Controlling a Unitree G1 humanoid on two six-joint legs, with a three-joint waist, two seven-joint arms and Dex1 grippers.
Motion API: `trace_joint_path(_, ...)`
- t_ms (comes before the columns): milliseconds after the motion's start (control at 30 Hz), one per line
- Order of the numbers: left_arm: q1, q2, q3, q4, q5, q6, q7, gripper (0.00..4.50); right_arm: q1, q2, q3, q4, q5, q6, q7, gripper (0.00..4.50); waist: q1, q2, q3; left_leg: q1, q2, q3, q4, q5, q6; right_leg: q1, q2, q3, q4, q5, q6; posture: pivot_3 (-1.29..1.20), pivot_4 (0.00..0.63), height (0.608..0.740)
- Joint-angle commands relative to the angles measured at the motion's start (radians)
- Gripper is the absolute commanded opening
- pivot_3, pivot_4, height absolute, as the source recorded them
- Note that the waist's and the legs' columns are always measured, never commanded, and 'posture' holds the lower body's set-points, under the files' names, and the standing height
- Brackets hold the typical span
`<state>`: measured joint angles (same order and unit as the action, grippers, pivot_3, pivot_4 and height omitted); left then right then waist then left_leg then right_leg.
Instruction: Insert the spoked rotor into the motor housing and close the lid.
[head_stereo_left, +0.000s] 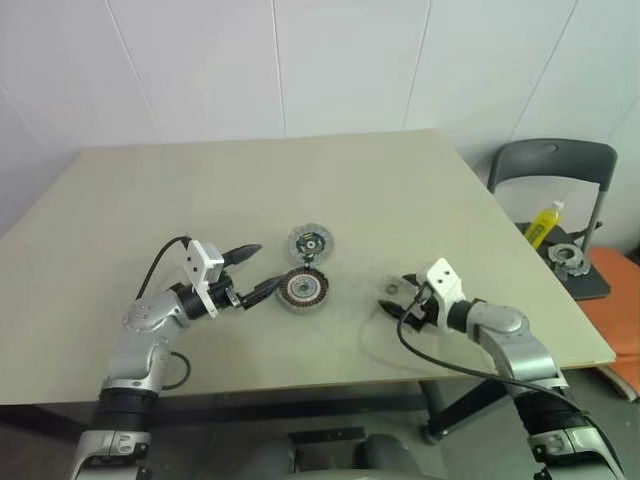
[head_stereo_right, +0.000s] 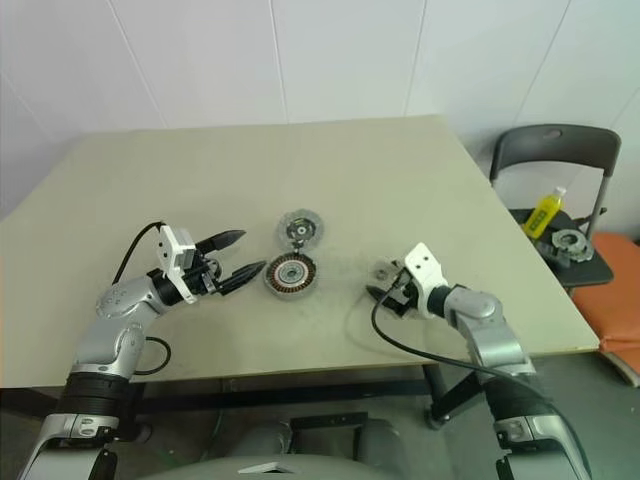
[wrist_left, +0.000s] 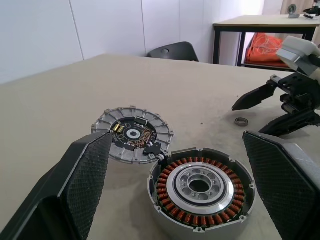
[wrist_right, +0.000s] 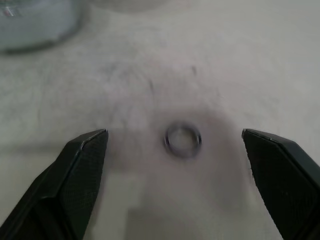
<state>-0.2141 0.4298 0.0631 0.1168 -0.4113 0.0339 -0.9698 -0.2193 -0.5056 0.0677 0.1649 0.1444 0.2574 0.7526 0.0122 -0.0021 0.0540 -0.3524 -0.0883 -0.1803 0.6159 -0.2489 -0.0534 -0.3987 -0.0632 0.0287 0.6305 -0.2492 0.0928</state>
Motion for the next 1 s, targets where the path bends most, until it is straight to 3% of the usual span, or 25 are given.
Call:
trace_joint_path(33,-0.010,0.002,0.012,-0.026,-0.008,0.000,0.008,4.47,-0.008,-0.008,0.008,-0.014,-0.012,0.005,0.004,4.50,0.001,0.000,0.000,0.000,0.000,0.000,0.000,0.000,0.000,0.000,0.000,0.000,0.000,0.000,0.000,0.00,0.000,0.740)
trace_joint_path(233,0.002,0.005,0.010,-0.045,-0.015,0.012,0.012,4.47,-0.015,0.018,0.030,0.015,-0.037,0.057,-0.026,4.50,0.000,-0.001,-0.001,0.004,0.000,0.000,0.000,0.000,0.000,0.004,0.000,0.000,0.000,-0.003,0.001,0.00,0.000,0.740)
trace_joint_path(467,0.014,0.003,0.016,-0.062,-0.022,0.024,0.023,4.47,-0.030,0.113,-0.026,0.003,0.057,0.271,-0.076,4.50,-0.005,-0.007,-0.004,0.014,0.005,0.004,-0.001,0.000,0.000,0.011,0.001,0.000,0.001,-0.004,0.000,0.00,0.000,0.740)
trace_joint_path(1000,-0.010,-0.008,0.004,-0.029,-0.007,0.006,0.032,4.47,-0.051,0.109,0.025,-0.002,-0.014,0.155,-0.085,4.50,-0.014,-0.009,-0.006,0.014,0.012,0.013,-0.002,-0.001,0.000,0.009,0.001,-0.001,0.000,-0.003,-0.001,0.00,0.000,0.740)
